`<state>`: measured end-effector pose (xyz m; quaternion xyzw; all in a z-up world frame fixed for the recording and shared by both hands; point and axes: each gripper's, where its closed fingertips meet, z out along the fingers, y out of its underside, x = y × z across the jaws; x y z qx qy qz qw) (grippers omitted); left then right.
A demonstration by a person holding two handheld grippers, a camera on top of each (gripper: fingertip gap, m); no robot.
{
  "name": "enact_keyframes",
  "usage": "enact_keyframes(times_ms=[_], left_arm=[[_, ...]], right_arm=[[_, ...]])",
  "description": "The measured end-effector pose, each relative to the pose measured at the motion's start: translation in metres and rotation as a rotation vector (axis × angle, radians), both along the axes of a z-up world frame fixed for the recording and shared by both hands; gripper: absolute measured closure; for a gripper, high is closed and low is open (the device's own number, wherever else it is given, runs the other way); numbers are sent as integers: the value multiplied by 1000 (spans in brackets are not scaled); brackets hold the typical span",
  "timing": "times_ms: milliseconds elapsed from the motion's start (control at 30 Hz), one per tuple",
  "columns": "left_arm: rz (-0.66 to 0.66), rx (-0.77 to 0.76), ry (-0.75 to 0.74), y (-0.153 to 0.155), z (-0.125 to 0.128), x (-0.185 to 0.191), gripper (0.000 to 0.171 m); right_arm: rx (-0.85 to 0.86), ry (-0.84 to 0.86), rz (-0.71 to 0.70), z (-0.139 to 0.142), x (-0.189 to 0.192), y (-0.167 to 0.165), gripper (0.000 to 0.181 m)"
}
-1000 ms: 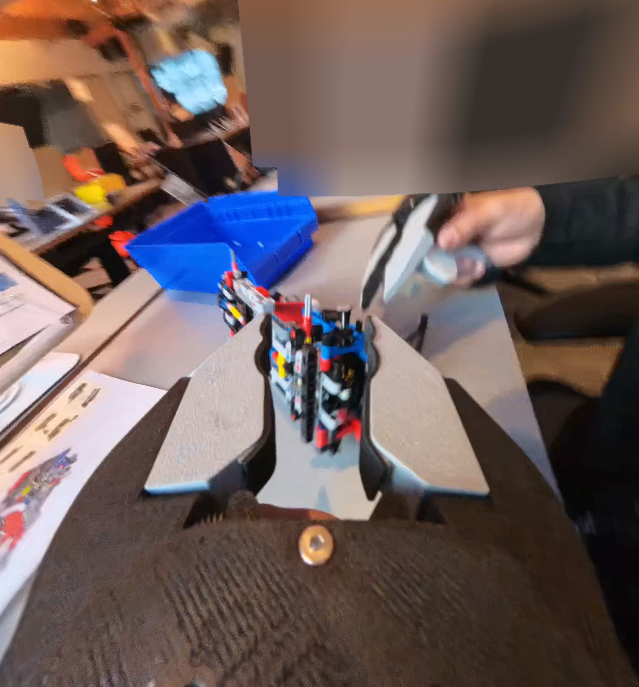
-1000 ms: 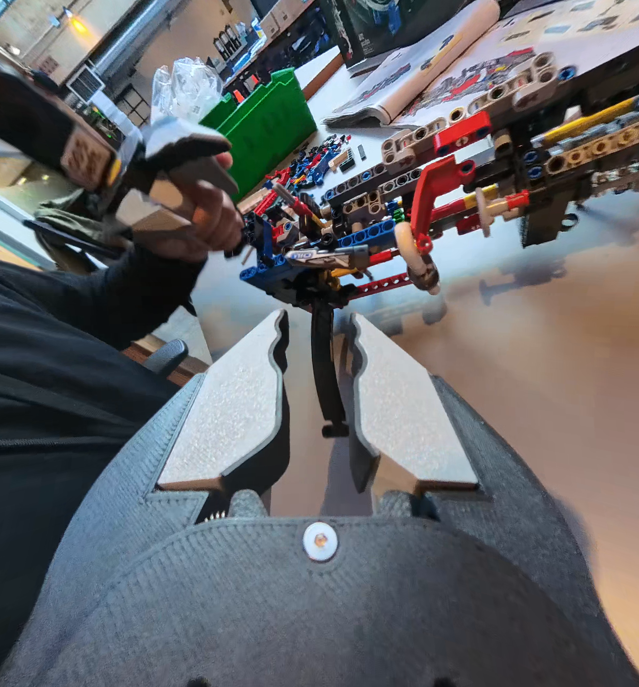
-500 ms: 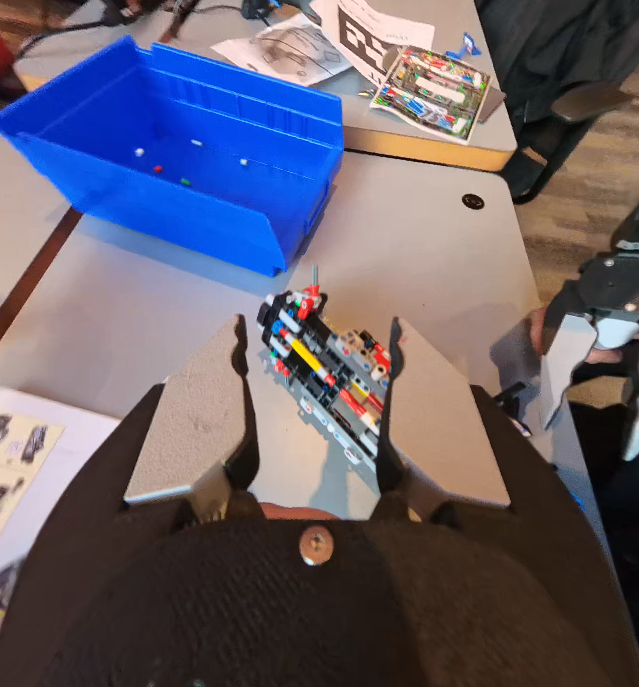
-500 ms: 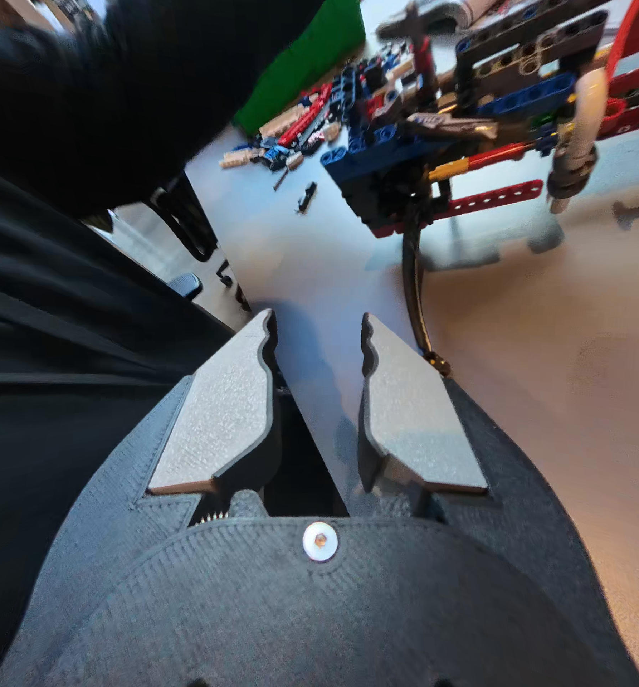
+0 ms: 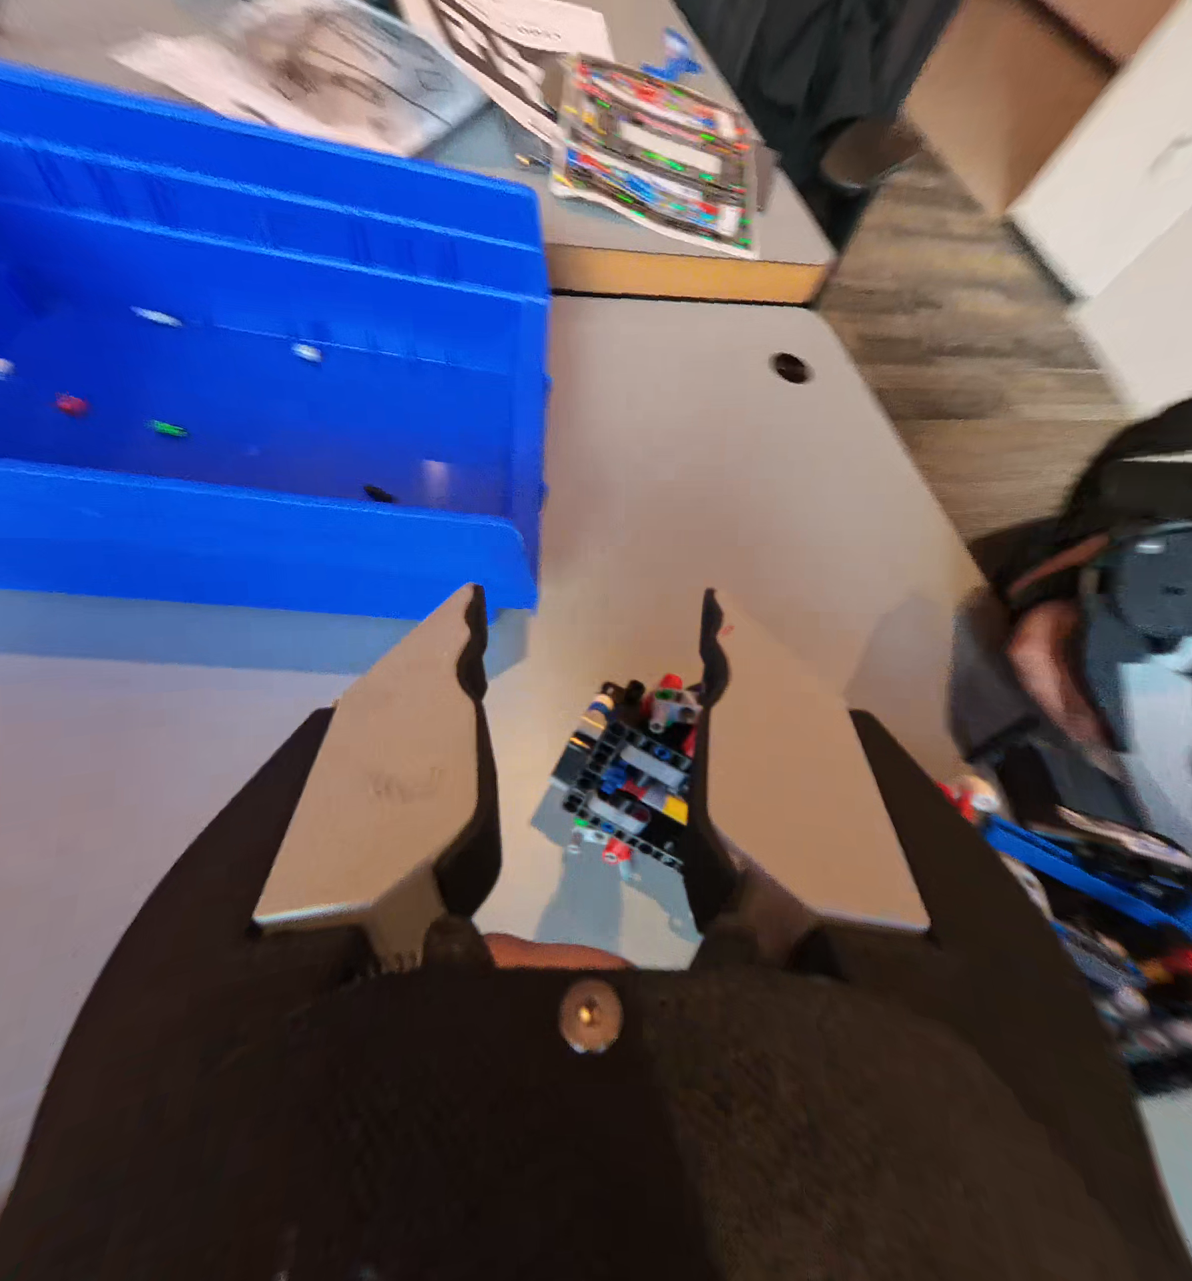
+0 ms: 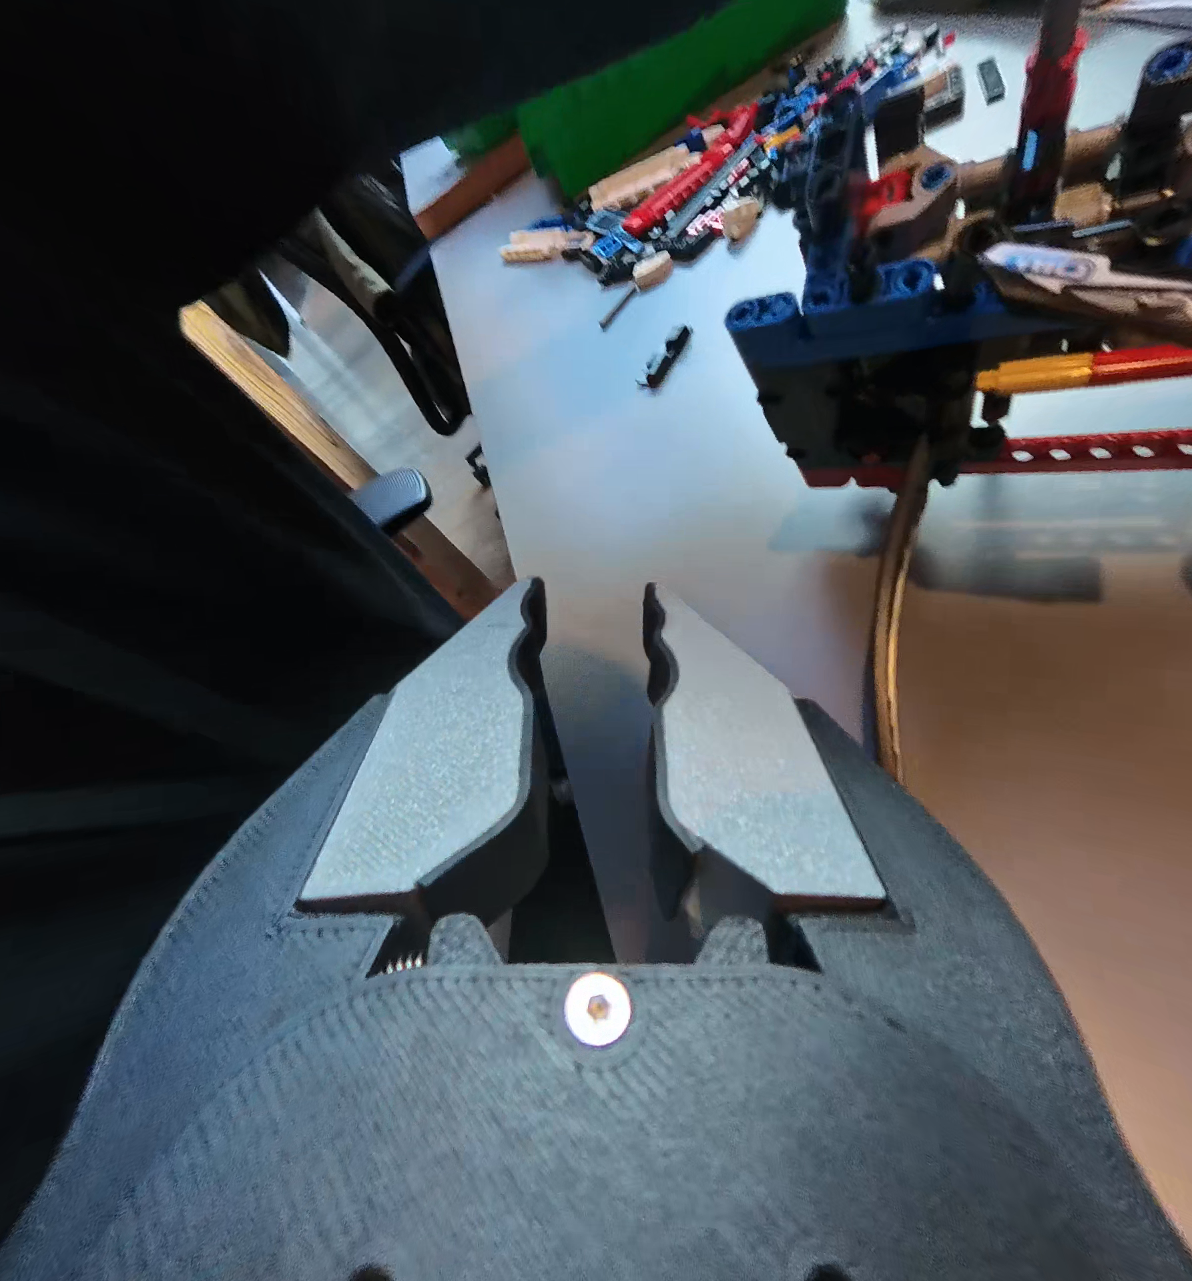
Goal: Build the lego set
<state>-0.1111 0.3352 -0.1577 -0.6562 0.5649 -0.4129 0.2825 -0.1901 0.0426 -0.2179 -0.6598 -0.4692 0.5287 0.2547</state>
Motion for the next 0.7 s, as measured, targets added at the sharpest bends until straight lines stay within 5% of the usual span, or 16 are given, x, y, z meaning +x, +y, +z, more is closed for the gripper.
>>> enact_keyframes(times_ms=[133,433,567,700], left_arm=[[-227,-182,-5,-25,-9,-3,132],[-299,-126,54,-25,-2,-20,96],[-382,-127,145,-38,-31,-15,124],[-391,-149,89,-47,-31,-17,149]], right_arm=[[-11,50,-35,4,-8,-1,154],[2,33,-154,-16,8,9,150],[11,62,-177,-8,11,14,151],[37,53,-199,-5,14,19,152]])
